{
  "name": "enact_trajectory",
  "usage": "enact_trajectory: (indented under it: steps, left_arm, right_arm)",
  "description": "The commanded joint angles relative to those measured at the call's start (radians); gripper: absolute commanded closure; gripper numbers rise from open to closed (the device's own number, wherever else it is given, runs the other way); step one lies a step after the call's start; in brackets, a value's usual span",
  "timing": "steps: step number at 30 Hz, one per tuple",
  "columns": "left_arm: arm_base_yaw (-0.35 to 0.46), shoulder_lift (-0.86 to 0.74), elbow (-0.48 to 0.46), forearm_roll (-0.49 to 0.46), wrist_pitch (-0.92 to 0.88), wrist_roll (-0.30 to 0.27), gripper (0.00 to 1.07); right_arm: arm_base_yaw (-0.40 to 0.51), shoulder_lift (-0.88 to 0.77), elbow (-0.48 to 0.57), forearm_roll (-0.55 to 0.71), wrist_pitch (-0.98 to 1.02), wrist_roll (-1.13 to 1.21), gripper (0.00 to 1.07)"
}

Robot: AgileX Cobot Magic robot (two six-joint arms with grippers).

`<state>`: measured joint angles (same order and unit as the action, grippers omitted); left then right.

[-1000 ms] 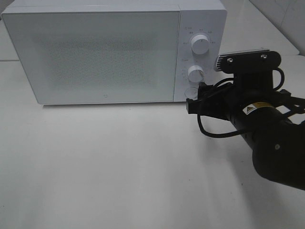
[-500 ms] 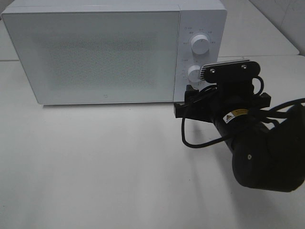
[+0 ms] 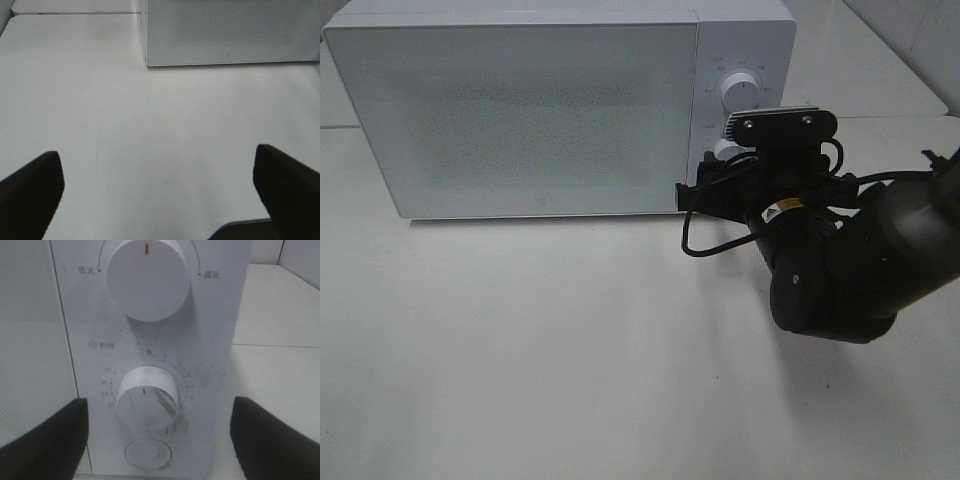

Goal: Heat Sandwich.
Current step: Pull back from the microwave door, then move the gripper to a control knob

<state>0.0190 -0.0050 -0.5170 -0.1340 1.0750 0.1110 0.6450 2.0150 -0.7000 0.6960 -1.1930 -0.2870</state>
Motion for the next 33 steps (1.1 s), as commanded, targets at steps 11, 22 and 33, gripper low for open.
enact_trajectory:
  steps: [11, 22, 33]
  left_arm:
    - [0.004, -0.024, 0.001, -0.007, -0.004, -0.006, 0.1]
    - [0.004, -0.017, 0.001, -0.007, -0.004, -0.006, 0.1]
    - [0.004, -0.017, 0.001, -0.007, -0.004, -0.006, 0.1]
  right_arm:
    - [-0.04, 0.081, -0.113, -0.017, 0.023, 0.024, 0.31]
    - [-0.048, 0.102, -0.118, -0.016, 0.015, 0.052, 0.31]
    - [-0.014, 0.093, -0.116, -0.013, 0.007, 0.045, 0.31]
